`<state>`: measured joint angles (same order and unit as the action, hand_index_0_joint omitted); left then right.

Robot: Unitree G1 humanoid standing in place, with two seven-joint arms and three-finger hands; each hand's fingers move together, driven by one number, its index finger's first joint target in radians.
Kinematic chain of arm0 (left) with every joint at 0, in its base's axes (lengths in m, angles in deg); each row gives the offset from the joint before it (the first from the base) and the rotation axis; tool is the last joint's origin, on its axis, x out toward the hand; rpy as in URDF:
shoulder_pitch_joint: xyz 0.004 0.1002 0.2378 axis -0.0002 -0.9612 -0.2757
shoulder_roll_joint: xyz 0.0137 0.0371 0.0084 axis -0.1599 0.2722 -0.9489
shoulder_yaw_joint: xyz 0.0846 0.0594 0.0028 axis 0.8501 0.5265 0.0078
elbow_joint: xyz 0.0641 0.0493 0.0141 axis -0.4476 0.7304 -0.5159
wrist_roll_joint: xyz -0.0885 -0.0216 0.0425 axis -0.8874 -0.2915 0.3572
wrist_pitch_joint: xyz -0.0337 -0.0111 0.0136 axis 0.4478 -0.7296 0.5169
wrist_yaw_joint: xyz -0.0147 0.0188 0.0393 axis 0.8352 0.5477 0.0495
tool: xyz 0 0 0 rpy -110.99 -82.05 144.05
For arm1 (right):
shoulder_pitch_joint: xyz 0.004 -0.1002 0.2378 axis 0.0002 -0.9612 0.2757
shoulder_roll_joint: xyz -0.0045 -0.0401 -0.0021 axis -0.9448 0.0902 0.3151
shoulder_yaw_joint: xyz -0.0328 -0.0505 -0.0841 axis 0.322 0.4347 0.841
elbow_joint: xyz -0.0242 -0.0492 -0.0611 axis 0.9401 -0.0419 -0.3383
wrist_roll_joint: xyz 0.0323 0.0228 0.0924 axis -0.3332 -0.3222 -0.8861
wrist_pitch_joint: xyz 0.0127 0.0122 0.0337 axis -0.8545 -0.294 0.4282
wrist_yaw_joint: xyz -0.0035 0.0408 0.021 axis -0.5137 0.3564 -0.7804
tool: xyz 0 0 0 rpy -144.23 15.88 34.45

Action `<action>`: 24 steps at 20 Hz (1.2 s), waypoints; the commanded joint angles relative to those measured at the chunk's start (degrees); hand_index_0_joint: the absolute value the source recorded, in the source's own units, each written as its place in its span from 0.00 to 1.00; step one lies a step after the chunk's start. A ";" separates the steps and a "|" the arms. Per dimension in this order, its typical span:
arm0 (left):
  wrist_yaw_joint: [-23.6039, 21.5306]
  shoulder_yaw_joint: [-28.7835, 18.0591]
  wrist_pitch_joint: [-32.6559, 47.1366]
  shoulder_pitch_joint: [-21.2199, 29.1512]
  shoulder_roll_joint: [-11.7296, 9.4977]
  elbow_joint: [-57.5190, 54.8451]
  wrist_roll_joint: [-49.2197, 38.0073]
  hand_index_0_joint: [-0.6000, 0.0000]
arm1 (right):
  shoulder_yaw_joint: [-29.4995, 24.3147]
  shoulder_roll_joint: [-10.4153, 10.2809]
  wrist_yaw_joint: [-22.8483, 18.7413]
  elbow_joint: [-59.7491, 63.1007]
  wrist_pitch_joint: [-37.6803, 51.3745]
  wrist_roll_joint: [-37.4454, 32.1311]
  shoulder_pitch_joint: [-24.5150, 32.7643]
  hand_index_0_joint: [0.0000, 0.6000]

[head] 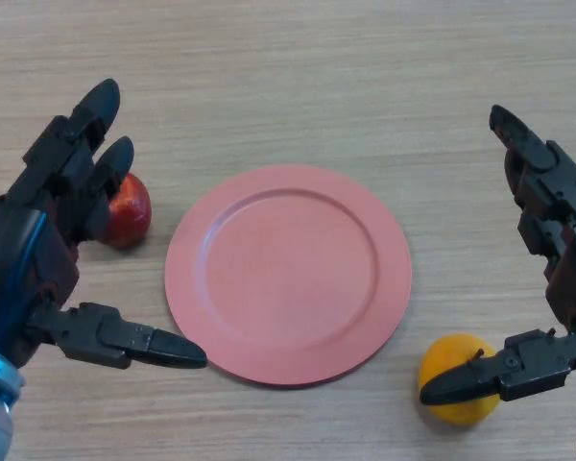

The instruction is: Pick up the yellow pear and place it on the plate

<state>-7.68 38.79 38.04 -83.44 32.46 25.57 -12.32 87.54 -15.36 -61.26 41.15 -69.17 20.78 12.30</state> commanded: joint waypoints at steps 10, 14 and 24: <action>-4.04 -4.38 -0.67 0.16 -0.98 -6.18 -7.06 1.00 | -2.73 1.05 -1.06 4.87 17.55 0.64 -0.60 0.00; -7.05 -4.70 0.91 0.27 -0.27 -4.67 -9.05 1.00 | -2.56 1.07 -2.14 14.51 25.06 2.76 -0.99 0.00; -9.68 -4.13 6.07 -0.89 0.23 -2.66 -8.89 1.00 | -1.62 1.55 -8.55 38.84 42.24 11.00 1.19 0.00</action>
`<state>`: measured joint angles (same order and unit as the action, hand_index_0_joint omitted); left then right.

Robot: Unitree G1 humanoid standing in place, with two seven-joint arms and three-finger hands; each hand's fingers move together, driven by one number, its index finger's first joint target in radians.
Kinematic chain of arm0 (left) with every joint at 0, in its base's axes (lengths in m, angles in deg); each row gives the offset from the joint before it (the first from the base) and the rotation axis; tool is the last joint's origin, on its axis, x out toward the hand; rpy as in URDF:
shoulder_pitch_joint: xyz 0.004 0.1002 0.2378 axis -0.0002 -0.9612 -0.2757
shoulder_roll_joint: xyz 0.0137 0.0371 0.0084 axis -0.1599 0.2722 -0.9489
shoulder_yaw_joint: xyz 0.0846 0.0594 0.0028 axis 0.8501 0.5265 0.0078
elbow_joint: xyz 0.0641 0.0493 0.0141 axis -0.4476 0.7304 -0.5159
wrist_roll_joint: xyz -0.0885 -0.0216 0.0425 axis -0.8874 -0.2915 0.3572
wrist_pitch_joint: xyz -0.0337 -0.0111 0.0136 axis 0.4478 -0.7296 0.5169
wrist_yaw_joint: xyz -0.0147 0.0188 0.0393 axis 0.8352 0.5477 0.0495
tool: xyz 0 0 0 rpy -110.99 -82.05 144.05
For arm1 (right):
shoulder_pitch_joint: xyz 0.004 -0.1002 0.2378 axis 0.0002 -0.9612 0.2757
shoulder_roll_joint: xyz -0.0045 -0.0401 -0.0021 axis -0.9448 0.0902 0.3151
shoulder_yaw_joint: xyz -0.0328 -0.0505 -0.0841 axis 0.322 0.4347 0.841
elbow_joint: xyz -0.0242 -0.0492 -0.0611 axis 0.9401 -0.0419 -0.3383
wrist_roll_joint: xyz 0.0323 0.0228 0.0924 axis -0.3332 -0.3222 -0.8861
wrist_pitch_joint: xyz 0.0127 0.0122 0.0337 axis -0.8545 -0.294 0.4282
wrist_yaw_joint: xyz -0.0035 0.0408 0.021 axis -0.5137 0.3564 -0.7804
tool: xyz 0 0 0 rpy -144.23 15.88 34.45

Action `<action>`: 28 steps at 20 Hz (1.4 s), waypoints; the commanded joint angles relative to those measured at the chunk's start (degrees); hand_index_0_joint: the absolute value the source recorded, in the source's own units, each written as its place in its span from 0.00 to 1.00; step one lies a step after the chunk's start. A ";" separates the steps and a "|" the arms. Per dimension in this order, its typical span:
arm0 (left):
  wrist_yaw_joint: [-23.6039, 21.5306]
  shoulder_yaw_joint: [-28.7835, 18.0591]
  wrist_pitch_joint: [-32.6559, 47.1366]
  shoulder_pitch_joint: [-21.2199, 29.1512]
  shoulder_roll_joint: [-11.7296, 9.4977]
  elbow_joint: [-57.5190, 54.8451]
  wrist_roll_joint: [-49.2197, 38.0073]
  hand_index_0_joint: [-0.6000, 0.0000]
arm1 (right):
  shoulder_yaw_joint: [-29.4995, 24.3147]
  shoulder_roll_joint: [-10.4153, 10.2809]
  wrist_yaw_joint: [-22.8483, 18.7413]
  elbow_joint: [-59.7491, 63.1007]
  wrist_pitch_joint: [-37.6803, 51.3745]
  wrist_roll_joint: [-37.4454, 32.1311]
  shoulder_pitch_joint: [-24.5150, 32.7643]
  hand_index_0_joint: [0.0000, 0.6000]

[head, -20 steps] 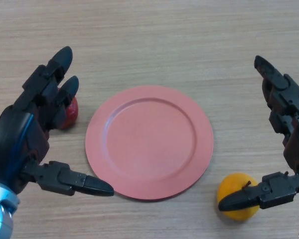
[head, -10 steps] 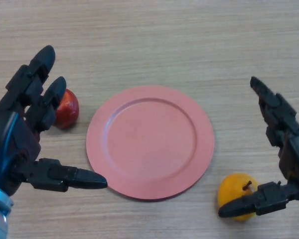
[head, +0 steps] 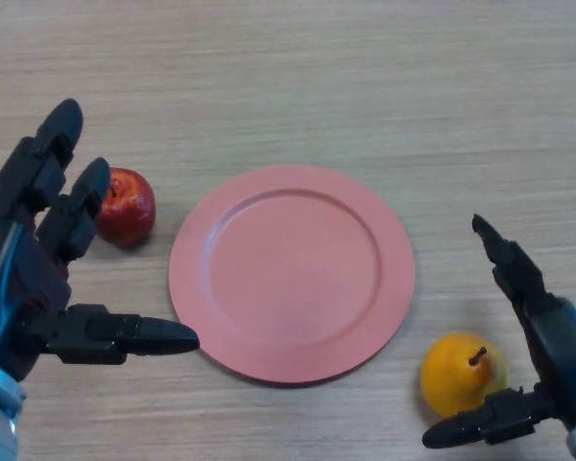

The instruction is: Pick up the yellow pear and place it on the plate

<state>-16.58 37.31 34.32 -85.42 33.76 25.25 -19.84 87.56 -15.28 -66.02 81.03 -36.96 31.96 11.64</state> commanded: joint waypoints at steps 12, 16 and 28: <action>-1.26 -2.92 8.52 1.82 -1.44 -2.09 -1.30 1.00 | -0.67 1.53 -3.92 5.16 2.77 -0.48 0.26 0.84; -1.67 -2.84 8.77 1.75 -1.40 -1.90 -1.55 1.00 | -1.14 2.73 -4.82 5.75 0.27 7.94 0.69 1.00; 0.04 -4.67 8.94 0.38 -1.17 -3.57 -2.20 1.00 | 6.69 -0.48 -3.16 -12.61 -21.87 -3.78 10.56 1.00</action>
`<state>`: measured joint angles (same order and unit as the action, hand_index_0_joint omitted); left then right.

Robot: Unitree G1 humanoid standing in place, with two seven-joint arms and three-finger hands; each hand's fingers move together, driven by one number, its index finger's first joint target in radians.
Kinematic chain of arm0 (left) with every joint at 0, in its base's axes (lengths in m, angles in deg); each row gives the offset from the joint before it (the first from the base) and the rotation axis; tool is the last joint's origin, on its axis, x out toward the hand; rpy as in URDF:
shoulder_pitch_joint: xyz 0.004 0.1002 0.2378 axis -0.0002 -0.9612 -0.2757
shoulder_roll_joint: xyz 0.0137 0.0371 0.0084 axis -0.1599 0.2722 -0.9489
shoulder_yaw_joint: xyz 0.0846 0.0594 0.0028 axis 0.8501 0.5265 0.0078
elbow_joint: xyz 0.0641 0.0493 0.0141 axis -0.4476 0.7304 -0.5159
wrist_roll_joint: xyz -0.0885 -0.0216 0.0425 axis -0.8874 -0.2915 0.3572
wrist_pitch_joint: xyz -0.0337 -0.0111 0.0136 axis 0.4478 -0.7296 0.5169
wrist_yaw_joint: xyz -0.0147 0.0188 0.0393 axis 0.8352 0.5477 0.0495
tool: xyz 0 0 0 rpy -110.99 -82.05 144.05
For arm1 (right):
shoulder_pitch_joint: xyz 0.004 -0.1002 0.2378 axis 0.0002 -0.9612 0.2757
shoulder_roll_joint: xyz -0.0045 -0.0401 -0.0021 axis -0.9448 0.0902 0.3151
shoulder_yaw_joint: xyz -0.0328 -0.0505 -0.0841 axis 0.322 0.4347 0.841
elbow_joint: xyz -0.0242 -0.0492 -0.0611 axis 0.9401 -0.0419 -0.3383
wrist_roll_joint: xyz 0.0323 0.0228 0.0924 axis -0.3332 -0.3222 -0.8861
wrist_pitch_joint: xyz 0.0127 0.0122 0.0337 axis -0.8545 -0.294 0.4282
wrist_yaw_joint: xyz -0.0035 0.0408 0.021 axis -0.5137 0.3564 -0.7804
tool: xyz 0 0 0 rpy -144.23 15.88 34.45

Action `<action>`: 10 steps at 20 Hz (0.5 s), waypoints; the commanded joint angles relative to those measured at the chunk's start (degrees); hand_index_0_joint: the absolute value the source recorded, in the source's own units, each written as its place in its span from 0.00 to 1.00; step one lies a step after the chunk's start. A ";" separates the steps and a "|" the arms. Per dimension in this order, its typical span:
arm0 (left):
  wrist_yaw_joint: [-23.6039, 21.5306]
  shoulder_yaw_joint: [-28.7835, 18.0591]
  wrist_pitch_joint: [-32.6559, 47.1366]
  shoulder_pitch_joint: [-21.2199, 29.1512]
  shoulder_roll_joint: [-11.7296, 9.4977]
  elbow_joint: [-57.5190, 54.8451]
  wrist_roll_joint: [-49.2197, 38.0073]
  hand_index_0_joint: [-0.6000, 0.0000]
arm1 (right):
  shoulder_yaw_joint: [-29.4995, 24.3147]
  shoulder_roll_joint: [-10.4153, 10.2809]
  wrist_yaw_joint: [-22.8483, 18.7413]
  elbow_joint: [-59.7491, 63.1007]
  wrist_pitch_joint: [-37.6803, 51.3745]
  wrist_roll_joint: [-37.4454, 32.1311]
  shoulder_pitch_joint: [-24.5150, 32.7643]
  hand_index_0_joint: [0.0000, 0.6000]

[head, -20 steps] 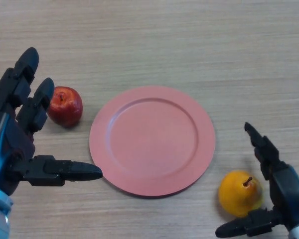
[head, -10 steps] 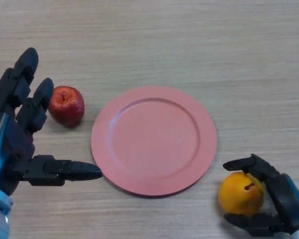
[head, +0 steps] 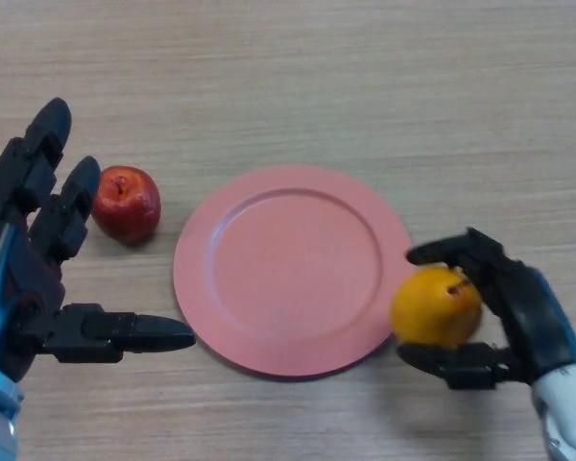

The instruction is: Pick up the yellow pear and place it on the plate

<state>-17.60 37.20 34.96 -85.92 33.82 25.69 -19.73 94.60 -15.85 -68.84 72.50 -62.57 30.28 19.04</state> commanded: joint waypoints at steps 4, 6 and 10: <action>1.73 -5.48 7.00 0.17 -1.21 -5.03 -2.10 1.00 | 6.85 0.03 -3.36 -0.86 1.68 -3.23 10.03 1.00; 2.83 -5.27 8.55 -0.72 -0.56 -5.07 -0.94 1.00 | 10.84 0.02 -5.10 3.64 3.42 -2.74 13.54 1.00; 3.42 -7.52 10.11 -1.45 -0.36 -5.18 -2.23 1.00 | 17.38 0.02 -9.35 15.40 7.78 -3.20 20.51 1.00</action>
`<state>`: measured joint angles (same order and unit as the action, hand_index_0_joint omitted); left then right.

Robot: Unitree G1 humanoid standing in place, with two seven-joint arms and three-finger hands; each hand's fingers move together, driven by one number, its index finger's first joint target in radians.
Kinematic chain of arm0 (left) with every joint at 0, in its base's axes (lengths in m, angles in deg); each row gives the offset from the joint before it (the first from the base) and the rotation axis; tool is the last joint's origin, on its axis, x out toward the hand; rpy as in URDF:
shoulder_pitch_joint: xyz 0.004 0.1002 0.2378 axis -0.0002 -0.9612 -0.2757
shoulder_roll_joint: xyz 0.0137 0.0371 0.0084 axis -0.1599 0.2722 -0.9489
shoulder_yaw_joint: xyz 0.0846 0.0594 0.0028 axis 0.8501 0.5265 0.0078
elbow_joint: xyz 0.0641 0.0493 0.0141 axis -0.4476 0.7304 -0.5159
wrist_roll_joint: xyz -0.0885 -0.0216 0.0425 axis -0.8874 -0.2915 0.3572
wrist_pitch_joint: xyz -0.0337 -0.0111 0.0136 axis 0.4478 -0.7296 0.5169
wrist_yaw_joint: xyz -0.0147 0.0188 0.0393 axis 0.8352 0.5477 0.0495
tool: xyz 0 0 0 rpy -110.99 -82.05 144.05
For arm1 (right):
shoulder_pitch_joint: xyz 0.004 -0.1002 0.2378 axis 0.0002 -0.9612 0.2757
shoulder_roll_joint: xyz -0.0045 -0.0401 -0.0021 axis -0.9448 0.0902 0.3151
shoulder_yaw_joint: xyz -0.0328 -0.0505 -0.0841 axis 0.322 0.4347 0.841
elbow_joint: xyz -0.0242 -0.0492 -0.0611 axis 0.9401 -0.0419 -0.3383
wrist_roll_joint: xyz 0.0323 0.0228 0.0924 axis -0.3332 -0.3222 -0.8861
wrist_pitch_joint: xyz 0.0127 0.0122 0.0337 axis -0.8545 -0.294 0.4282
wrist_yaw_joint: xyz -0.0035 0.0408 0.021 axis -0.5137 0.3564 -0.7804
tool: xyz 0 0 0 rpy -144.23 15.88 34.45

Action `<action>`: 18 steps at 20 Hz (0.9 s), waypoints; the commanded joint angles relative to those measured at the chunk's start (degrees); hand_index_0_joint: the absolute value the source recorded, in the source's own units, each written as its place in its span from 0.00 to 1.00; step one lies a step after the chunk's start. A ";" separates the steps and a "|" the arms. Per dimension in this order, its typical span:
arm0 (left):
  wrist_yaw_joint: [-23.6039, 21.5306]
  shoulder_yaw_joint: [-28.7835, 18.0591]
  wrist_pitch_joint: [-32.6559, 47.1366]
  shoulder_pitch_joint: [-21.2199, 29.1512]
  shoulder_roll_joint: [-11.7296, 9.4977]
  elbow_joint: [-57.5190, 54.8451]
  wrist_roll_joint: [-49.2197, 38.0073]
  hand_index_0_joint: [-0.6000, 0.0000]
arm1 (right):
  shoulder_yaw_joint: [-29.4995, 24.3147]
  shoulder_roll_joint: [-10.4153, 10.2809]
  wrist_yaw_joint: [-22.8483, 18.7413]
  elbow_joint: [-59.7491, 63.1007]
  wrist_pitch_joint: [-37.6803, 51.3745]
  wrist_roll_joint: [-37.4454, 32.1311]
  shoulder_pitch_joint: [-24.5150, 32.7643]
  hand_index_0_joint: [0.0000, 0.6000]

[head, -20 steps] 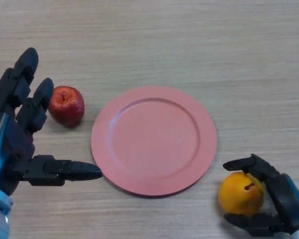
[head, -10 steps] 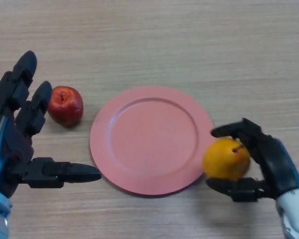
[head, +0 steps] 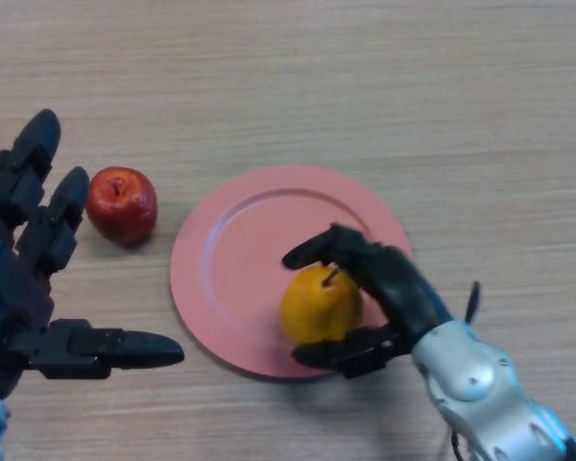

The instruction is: Pick up the yellow pear and place it on the plate

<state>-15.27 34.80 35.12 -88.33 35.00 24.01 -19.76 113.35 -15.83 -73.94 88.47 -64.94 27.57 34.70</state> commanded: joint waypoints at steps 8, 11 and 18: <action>1.08 -4.79 10.25 1.46 -1.75 -3.45 -0.21 1.00 | 2.52 0.00 -11.82 14.74 15.83 6.99 13.29 1.00; 0.54 -2.95 13.21 1.26 -1.03 -2.55 2.44 1.00 | 2.06 0.00 -11.59 11.42 17.64 8.31 12.21 1.00; 0.63 0.18 13.39 1.44 -1.32 -1.53 5.29 1.00 | 0.32 0.00 -8.74 1.80 17.48 7.12 9.51 0.00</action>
<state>-15.16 35.60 39.99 -88.26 35.32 24.97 -16.23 118.07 -15.52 -81.21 93.85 -53.98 33.57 41.45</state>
